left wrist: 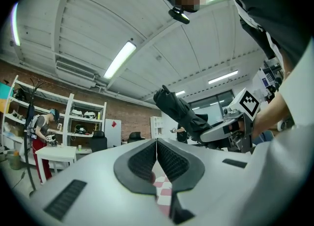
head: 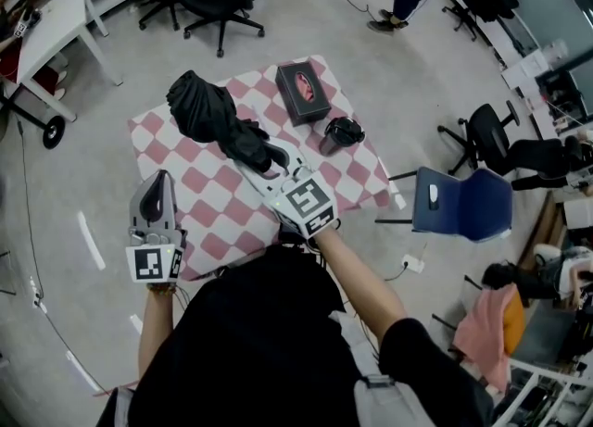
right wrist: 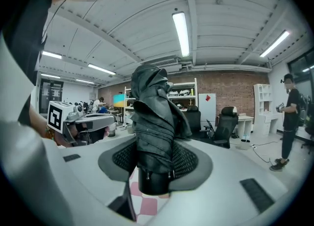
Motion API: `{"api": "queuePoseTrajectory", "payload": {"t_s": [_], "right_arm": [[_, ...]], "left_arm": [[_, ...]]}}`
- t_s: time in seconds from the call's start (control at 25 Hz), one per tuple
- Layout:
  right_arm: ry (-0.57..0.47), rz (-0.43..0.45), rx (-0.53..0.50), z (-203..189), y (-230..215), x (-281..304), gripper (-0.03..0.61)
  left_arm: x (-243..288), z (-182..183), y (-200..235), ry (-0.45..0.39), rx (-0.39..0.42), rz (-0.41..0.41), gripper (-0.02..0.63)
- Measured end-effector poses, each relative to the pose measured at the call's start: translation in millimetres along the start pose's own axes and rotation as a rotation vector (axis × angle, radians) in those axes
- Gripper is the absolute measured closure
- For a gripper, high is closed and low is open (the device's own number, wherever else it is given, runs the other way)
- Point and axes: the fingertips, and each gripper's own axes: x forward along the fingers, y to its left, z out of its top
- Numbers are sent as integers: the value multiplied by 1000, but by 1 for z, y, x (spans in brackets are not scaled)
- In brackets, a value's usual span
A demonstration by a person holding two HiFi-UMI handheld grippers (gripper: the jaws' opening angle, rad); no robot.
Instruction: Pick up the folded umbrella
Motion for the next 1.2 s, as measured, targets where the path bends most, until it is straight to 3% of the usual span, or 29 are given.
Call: {"api": "queuePoseTrajectory", "payload": {"t_s": [0.44, 0.84, 1.2], "right_arm": [[-136, -53, -3, 26, 0, -18, 399], [-230, -69, 66, 32, -7, -33, 399], [-265, -72, 65, 38, -2, -40, 399]], "left_arm": [[7, 11, -2, -26, 8, -30, 598], [10, 12, -9, -28, -3, -61, 598], [7, 14, -18, -26, -6, -83, 598]]}}
